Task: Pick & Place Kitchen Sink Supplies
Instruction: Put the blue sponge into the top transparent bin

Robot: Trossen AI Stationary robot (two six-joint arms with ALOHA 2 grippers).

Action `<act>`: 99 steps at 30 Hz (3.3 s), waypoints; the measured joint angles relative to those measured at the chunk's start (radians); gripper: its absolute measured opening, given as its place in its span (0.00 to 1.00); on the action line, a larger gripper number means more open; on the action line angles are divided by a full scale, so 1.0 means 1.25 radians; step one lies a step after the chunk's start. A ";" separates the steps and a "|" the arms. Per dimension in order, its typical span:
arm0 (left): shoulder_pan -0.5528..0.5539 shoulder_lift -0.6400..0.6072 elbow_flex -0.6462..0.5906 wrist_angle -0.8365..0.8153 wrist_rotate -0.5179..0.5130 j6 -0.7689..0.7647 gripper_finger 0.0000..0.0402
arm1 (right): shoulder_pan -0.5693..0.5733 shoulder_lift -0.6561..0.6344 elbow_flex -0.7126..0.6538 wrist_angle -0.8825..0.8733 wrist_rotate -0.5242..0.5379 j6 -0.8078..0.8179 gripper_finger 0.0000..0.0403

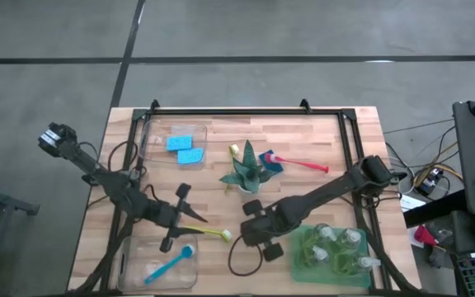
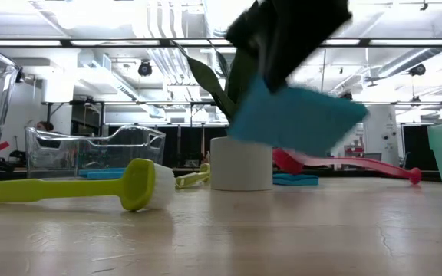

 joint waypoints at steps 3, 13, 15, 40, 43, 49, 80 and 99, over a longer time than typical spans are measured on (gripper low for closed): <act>0.000 0.019 0.000 -0.020 -0.037 0.063 0.34 | 0.000 0.000 0.056 -0.020 -0.003 -0.039 0.03; 0.001 0.135 0.003 -0.016 -0.111 0.111 0.35 | 0.007 -0.002 0.222 -0.022 -0.002 -0.109 0.03; 0.001 0.156 0.005 -0.002 -0.119 0.111 0.35 | 0.007 -0.002 0.244 -0.022 -0.003 -0.119 0.03; -0.012 0.211 0.026 0.062 -0.114 0.064 0.34 | 0.005 -0.003 0.280 -0.022 0.000 -0.112 0.03; -0.012 0.222 0.032 0.064 -0.112 0.064 0.34 | 0.003 -0.003 0.280 -0.004 0.000 -0.124 0.03; -0.011 0.239 0.036 0.061 -0.118 0.064 0.34 | -0.007 -0.003 0.279 0.018 0.001 -0.131 0.03; -0.012 0.191 0.037 -0.063 -0.246 -0.022 0.02 | -0.016 -0.003 0.279 -0.125 -0.002 -0.018 0.36; -0.017 -0.116 0.027 -0.679 -0.738 -0.520 0.02 | -0.003 -0.004 0.245 -0.163 0.000 0.030 0.39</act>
